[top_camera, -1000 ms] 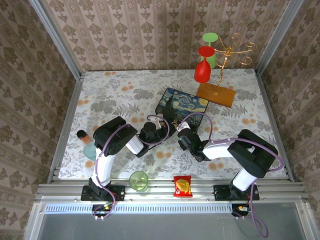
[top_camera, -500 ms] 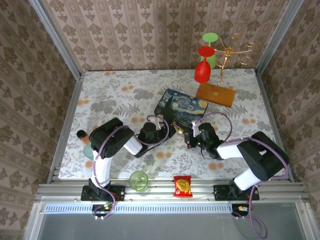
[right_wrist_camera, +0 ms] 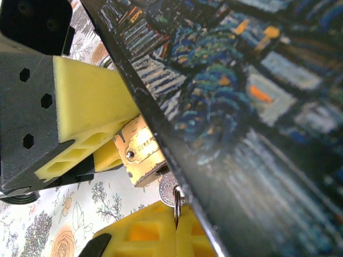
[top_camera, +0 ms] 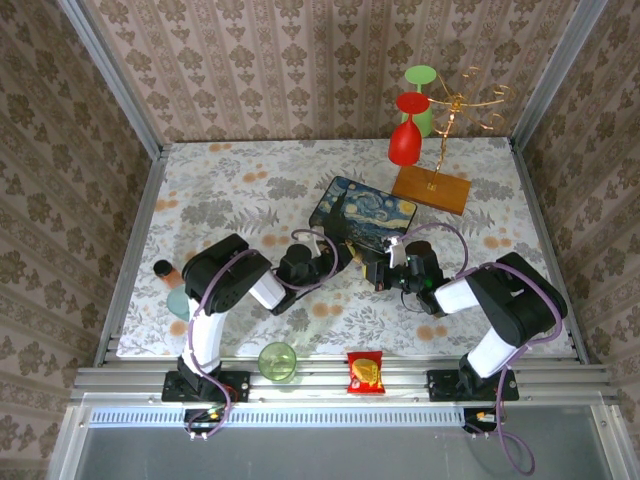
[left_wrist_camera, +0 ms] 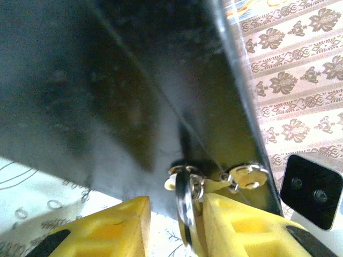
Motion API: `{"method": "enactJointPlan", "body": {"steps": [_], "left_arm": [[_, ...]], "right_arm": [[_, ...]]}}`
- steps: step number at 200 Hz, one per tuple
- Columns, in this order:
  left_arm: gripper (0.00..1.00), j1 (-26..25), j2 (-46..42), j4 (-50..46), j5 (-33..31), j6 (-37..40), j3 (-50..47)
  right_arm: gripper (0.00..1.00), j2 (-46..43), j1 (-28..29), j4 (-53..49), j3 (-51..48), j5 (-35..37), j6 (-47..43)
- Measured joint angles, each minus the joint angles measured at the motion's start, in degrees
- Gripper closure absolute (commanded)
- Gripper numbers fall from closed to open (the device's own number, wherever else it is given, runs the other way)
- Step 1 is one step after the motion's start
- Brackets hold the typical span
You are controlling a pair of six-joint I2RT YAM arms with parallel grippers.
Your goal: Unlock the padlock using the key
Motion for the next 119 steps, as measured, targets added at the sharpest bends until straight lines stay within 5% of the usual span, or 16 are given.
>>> {"method": "enactJointPlan", "body": {"steps": [119], "left_arm": [[0.62,-1.7,1.2,-2.8,-1.9,-0.2,2.8]], "right_arm": [[0.94,-1.0,6.9,-11.0,4.5,12.4,-3.6]]}}
